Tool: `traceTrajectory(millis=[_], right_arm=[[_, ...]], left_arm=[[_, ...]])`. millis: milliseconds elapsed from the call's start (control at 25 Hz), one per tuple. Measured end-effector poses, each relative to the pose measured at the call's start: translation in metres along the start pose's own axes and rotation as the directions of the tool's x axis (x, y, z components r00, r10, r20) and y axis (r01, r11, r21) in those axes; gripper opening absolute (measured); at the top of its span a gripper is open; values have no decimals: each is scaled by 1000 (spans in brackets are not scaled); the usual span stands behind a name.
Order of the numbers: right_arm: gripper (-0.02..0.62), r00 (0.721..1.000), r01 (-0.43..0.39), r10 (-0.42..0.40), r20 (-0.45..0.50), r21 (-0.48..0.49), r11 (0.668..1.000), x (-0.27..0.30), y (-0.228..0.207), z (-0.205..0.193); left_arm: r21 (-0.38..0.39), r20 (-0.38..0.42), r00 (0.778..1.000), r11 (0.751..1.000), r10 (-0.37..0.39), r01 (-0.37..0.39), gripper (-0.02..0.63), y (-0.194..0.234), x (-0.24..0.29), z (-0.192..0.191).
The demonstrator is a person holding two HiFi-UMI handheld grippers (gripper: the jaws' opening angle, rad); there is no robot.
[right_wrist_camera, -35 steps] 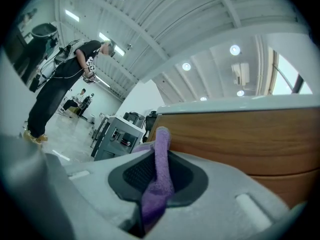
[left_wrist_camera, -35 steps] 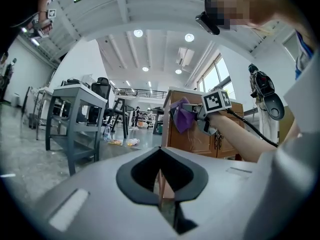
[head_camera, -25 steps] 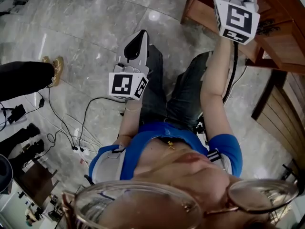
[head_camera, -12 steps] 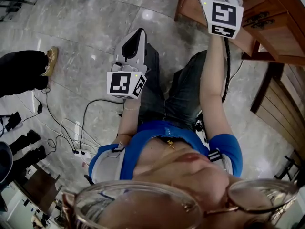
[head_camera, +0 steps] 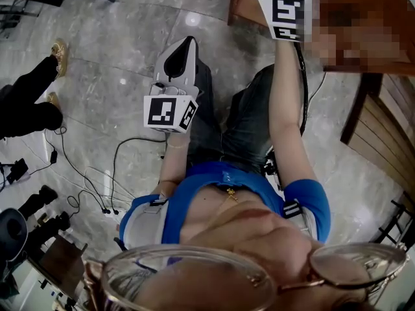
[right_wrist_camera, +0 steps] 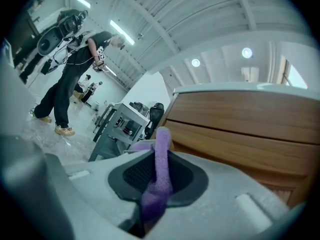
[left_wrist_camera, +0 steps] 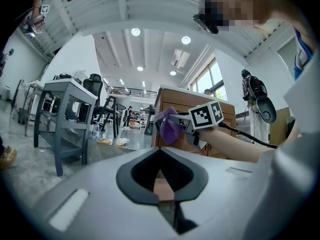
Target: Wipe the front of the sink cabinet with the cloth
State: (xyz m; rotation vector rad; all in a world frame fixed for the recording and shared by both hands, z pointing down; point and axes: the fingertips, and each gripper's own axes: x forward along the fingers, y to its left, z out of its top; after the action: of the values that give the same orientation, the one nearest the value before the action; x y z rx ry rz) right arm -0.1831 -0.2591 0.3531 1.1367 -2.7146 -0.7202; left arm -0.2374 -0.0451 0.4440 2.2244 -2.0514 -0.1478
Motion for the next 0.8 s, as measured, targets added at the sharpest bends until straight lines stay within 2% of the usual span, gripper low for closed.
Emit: traceTrajectory(millis=[520,800], right_arm=[[55,996,84,-83,-38,25,996,-28,-42,-15],[55,987,144,-142,-72,14,990,-56,-68,-25]], left_arm=[[-14,-18,998,998,-65,65,0,-21,11,-4],[-23,-18,992,991,-129,128,0,-37,17,-13]])
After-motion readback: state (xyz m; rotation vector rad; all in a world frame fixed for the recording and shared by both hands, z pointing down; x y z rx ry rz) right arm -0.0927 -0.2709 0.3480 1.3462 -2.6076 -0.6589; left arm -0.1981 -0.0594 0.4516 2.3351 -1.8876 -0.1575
